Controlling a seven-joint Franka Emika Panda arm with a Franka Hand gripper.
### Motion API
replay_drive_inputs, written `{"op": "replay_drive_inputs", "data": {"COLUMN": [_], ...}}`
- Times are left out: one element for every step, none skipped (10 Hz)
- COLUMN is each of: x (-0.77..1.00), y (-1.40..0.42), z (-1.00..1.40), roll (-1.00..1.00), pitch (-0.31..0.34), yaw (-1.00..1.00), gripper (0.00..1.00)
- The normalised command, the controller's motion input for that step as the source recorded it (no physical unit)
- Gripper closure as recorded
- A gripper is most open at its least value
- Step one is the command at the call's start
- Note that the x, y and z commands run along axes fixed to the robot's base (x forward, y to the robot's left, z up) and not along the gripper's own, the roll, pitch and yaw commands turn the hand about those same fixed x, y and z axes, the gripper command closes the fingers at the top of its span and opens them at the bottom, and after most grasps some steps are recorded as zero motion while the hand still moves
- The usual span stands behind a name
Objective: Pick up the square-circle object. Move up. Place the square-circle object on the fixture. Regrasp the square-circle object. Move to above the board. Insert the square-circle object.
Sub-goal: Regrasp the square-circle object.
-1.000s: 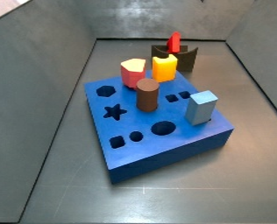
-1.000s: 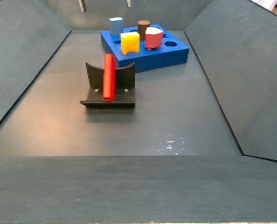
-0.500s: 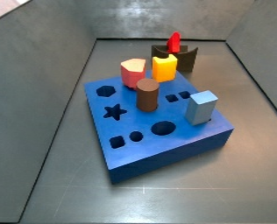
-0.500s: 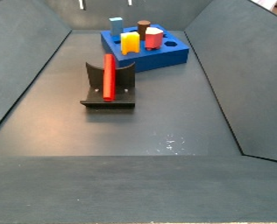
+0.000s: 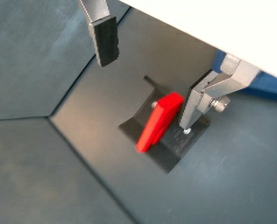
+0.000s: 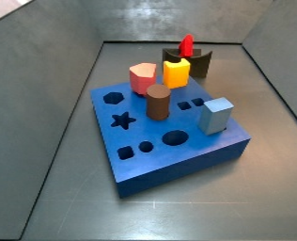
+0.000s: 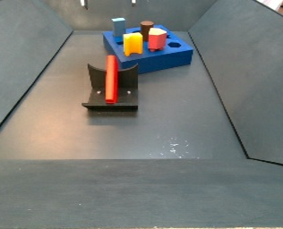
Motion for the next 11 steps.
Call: {"op": "replay_drive_inputs", "data": {"x": [0.1,0.11,0.11,0.11,0.11,0.1,0.09,0.04,0.04,0.05,0.06], "y": [-0.04,-0.05,-0.05,-0.05,-0.04,-0.03,-0.04,0.07,0.07,0.06,0.05], "z": [-0.02,-0.02,-0.02,-0.02,-0.02,-0.01,-0.01,-1.0,-1.0,-1.0,-1.0], "roll": [1.0,0.93,0.69,0.51,0.35,0.24,0.19,0.24,0.23,0.21,0.18], "pitch": [0.161,0.177,0.159,0.137,0.115,0.082,0.048,0.016,-0.015,-0.039,-0.071], "yaw": [0.12,0.16,0.18,0.2,0.2,0.21,0.2,0.28,0.25,0.22,0.17], "gripper": [0.0,0.0,0.0,0.0,0.0,0.0,0.0,0.0,0.0,0.0,0.0]}}
